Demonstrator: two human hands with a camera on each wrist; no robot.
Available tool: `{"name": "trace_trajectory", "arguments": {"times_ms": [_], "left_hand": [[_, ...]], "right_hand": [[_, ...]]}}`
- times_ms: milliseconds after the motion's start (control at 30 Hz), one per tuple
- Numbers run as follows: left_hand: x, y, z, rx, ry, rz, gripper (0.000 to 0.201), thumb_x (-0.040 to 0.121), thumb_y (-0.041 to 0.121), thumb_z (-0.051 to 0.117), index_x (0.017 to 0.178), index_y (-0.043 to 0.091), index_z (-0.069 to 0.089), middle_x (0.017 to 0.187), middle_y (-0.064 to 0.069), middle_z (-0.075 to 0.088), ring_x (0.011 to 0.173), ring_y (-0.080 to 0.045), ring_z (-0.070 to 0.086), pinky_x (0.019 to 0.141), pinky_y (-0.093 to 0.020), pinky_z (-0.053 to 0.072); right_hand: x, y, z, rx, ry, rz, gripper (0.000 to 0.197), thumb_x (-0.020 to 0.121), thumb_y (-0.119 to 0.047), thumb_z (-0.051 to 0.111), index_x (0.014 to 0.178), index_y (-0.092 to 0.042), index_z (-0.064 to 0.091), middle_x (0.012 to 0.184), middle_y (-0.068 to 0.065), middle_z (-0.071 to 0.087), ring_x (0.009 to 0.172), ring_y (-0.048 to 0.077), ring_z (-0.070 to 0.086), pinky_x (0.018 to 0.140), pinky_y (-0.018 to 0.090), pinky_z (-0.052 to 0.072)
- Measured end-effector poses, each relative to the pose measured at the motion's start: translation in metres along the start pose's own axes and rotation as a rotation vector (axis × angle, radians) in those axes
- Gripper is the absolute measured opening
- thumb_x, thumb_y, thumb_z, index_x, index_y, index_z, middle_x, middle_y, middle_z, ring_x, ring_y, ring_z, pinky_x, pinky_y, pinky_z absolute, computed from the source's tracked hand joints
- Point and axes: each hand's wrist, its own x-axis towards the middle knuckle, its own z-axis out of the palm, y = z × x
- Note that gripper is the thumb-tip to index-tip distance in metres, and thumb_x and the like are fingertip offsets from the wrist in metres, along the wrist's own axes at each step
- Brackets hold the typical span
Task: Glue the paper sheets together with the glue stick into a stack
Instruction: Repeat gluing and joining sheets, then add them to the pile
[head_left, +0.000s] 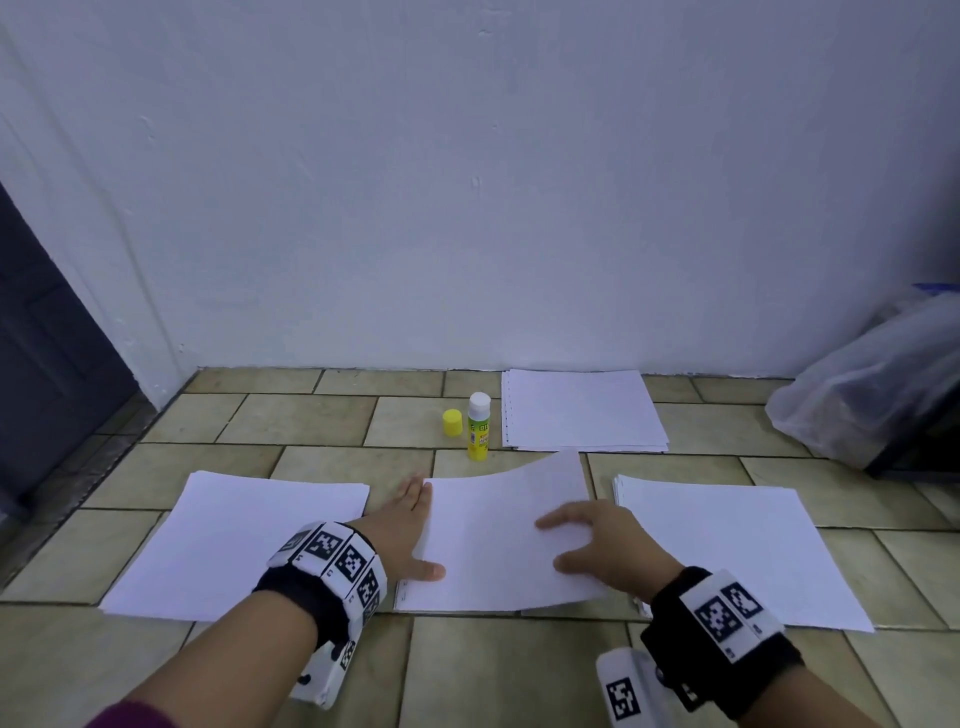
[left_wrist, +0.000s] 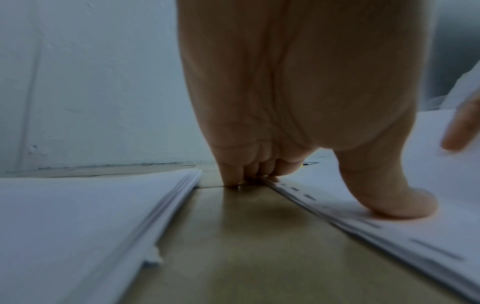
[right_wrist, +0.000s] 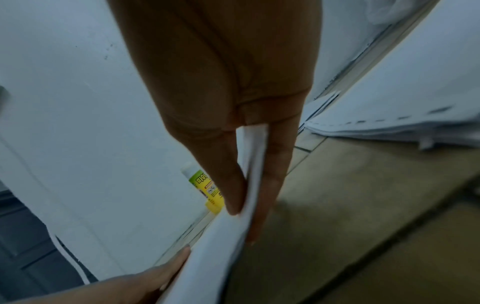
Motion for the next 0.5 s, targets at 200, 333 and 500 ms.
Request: {"name": "trace_trajectory", "arguments": {"times_ms": [200,333,500], "left_hand": [[0.0,0.005,0.001,0.054,0.017,0.006,0.105,0.091,0.051,0.055,0.149,0.0,-0.017,0.157,-0.014,-0.024,0.145,-0.023,-0.022,0.12,-0.033,0.0],[0.0,0.006,0.0,0.059,0.02,0.004,0.103,0.092,0.049,0.055,0.149,0.002,-0.017,0.157,-0.012,-0.023,0.145,-0.023,-0.021,0.12,-0.034,0.0],[-0.001,0.011,-0.001,0.113,0.017,-0.025,0.104,0.091,0.049,0.056,0.149,0.001,-0.016,0.158,-0.015,-0.021,0.146,-0.026,-0.018,0.12,-0.035,0.001]], "right_hand": [[-0.005,0.014,-0.018,0.016,-0.023,0.057,0.043,0.075,-0.014,0.077,0.115,-0.031,0.068,0.126,-0.004,0.057,0.11,0.01,0.052,0.089,0.013,0.037],[-0.013,0.02,-0.047,0.072,-0.047,0.021,0.044,0.076,-0.006,0.075,0.11,-0.033,0.069,0.118,-0.009,0.061,0.103,0.007,0.057,0.084,0.013,0.043],[-0.027,0.028,-0.095,0.279,-0.027,-0.027,0.046,0.075,0.004,0.074,0.104,-0.032,0.073,0.107,-0.012,0.072,0.092,0.005,0.068,0.084,0.017,0.052]]}}
